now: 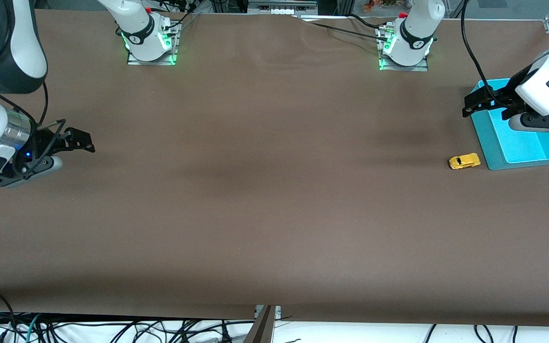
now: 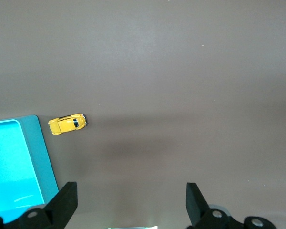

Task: Wind and store yellow beetle car
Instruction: 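Raise the right gripper away while the left gripper lifts off the tray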

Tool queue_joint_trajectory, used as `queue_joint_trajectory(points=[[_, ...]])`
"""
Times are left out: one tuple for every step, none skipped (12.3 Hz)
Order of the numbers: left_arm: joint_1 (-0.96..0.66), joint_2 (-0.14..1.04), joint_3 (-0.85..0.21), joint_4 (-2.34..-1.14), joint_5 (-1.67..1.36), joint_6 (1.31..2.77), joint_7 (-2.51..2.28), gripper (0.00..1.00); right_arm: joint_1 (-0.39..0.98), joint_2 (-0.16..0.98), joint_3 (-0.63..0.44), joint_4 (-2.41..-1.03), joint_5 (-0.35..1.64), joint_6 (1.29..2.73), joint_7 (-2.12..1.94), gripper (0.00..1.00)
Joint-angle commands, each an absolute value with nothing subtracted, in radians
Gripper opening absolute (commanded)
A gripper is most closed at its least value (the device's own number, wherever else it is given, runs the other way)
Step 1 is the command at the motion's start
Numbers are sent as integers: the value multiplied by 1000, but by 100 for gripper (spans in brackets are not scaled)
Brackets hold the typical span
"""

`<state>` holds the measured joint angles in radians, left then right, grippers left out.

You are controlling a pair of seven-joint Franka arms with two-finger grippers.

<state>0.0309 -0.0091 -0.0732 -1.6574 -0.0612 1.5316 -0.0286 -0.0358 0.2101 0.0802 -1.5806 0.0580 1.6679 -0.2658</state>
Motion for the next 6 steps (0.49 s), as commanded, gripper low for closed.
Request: queue_joint_trajectory(points=[[38, -12, -80, -1647, -43, 1516, -29, 100, -41, 209, 91, -1529, 51, 1589, -196, 100], [38, -12, -80, -1647, -43, 1517, -29, 100, -41, 213, 89, -1526, 52, 1589, -201, 100], [38, -8, -78, -1647, -52, 1514, -29, 100, -41, 219, 89, -1500, 25, 1589, -204, 100], [37, -8, -83, -1644, -51, 1516, -32, 100, -34, 227, 89, -1470, -38, 1588, -206, 100], [38, -9, -84, -1649, -49, 1516, -32, 100, -32, 227, 89, -1467, -58, 1589, -203, 100], [40, -8, -80, -1651, -46, 1516, -28, 100, -34, 229, 84, -1460, -61, 1601, -195, 100]])
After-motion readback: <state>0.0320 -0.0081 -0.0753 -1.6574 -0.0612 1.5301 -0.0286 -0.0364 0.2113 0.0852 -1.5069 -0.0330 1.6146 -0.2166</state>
